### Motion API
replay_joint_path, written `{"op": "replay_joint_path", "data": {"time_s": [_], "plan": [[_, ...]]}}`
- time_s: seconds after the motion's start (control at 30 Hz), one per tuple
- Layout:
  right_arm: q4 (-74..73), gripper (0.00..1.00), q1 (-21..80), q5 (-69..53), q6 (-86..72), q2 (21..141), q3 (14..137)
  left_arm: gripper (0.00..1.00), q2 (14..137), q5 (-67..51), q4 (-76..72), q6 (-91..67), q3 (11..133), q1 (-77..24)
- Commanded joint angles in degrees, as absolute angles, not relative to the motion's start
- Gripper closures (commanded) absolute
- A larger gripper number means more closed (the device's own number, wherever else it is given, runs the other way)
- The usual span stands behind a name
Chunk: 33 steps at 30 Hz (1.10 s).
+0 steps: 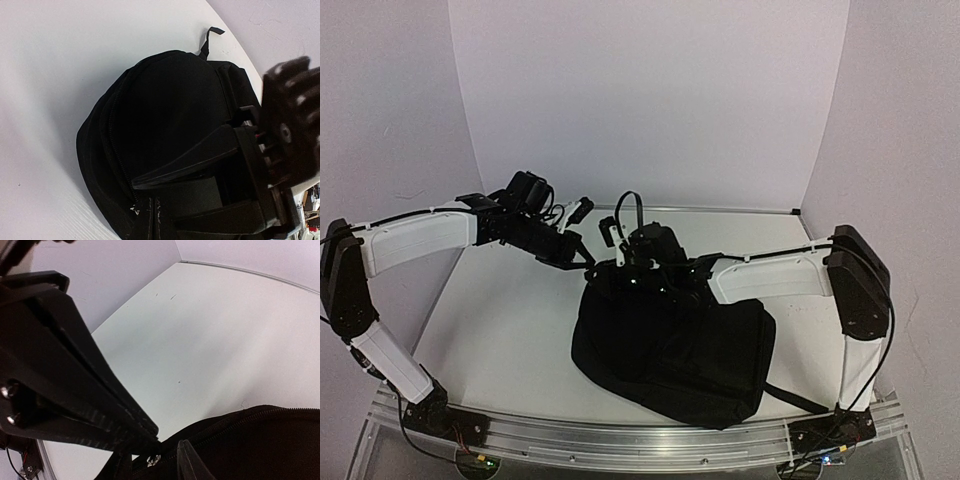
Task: Pack the student bag
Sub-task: Zip the student bag at the center of the board.
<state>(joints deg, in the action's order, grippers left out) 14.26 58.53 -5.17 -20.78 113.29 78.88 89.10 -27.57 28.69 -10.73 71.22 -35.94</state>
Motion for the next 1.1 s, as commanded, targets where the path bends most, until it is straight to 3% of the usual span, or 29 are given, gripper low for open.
{"op": "replay_joint_path", "data": {"time_s": [0.0,0.33,0.43,0.5,0.57,0.67,0.87,1.07], "plan": [[16.99,0.73,58.26,-4.25,-19.75,115.12,82.28,1.00,87.51,-29.16,28.37,-10.04,74.44,-35.69],[19.93,0.99,58.14,-2.48,-21.01,115.87,82.45,1.00,88.23,-28.27,27.33,-10.42,73.89,-35.68],[20.37,1.00,58.14,-2.35,-21.15,115.93,82.53,0.99,87.78,-27.71,25.67,-11.28,72.85,-35.68],[20.63,1.00,58.10,-1.33,-21.62,115.93,82.46,0.84,87.01,-25.98,24.20,-12.65,71.84,-35.70],[20.66,1.00,58.04,-0.01,-22.40,115.84,82.20,0.54,85.47,-23.45,22.38,-14.35,69.42,-35.68],[20.85,1.00,57.92,1.78,-23.81,115.67,81.74,0.29,81.56,-18.93,19.05,-17.65,64.37,-35.68],[21.43,1.00,57.61,2.36,-26.62,115.83,81.43,0.12,71.39,-12.47,14.92,-24.66,54.25,-35.68],[21.69,1.00,57.41,1.92,-27.73,116.38,81.65,0.15,64.79,-11.30,10.40,-29.37,46.71,-35.68]]}}
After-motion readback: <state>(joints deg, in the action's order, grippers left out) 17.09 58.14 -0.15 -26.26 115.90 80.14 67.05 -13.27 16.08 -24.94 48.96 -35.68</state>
